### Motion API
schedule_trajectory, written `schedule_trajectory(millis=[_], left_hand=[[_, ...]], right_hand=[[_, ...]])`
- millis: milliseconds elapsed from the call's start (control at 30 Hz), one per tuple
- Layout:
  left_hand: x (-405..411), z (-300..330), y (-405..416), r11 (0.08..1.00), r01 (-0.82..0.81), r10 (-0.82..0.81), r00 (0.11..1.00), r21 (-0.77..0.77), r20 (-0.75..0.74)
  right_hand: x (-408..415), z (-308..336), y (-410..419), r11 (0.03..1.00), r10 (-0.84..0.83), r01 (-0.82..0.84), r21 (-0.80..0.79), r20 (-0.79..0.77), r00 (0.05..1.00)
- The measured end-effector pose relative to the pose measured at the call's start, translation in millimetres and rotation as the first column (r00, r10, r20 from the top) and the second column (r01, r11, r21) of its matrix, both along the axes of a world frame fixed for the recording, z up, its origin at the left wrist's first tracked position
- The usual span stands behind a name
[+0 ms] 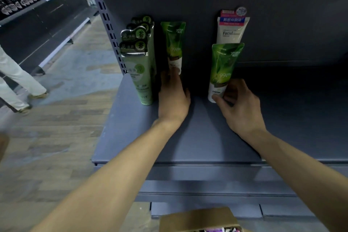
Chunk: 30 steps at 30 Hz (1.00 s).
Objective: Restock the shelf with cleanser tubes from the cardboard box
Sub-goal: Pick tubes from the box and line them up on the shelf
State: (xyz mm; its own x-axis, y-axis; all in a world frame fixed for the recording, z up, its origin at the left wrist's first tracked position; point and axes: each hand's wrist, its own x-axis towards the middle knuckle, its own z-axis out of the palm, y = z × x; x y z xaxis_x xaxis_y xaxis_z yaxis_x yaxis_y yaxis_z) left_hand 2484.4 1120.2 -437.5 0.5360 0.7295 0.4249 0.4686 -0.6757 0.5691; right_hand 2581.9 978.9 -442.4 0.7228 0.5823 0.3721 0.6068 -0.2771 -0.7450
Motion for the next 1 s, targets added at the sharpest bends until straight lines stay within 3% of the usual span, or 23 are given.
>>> schedule_trajectory(millis=[367,567,1000], left_hand=[[-83,-2,-20,0.956,0.207,-0.176,0.972,0.206,-0.157],[-109,-5,-5,0.953,0.187,-0.147,0.973,0.237,-0.176],[-109,-8,-5,0.96,0.152,-0.115,0.98,0.236,-0.162]], right_hand=[[-13,6,3,0.999,-0.022,0.022,-0.025,0.025,0.999],[-29,13,55,0.988,0.034,-0.02,-0.154,0.085,0.996],[-29,12,128,0.991,-0.005,0.007,-0.136,0.016,1.0]])
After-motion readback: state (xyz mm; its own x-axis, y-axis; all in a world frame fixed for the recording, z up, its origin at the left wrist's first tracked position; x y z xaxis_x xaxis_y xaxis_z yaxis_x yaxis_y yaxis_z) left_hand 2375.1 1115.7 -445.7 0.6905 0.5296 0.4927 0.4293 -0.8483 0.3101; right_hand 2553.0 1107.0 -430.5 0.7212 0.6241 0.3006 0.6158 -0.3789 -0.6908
